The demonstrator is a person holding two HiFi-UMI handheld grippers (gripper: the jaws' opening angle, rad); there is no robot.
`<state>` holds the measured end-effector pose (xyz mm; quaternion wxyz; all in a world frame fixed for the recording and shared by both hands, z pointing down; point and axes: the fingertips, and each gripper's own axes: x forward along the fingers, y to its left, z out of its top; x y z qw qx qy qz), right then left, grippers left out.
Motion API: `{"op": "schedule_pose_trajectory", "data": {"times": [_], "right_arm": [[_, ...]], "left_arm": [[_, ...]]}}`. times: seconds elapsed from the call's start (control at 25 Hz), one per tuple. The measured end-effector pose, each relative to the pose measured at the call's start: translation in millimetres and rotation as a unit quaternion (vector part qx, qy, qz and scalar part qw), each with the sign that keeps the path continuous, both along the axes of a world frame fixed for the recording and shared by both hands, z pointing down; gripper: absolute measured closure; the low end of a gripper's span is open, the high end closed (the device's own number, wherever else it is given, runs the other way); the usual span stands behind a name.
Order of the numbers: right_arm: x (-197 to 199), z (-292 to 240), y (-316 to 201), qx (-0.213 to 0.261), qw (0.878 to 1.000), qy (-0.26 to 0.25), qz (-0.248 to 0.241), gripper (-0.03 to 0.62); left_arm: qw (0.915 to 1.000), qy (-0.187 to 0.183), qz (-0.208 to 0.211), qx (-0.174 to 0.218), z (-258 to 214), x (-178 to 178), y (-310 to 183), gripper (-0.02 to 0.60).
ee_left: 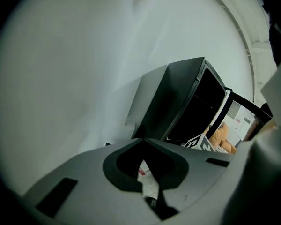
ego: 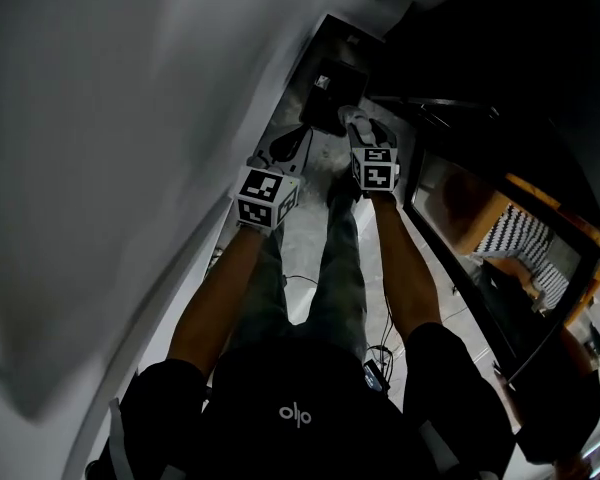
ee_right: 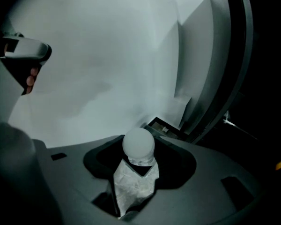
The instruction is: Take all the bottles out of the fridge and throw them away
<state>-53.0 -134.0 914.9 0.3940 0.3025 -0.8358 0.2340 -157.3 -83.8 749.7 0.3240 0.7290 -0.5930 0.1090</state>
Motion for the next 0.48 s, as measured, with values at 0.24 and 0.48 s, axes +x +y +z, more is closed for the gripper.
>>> {"op": "schedule_pose_trajectory", "data": {"times": [0.24,0.48], "right_arm": [[-14.6,33.6,0.6,-0.013,1.000,-0.009,-0.001,0.390],[-17.6,34.8,-1.1,-0.020,1.000,-0.013,0.005,0.378]], "left_arm": [[0.9999,0.000,0.009,-0.009,17.4,2.1,-0.9,0.581],[0.9998,-0.002,0.017,-0.012,17.2,4.4,-1.0,0.581]]}}
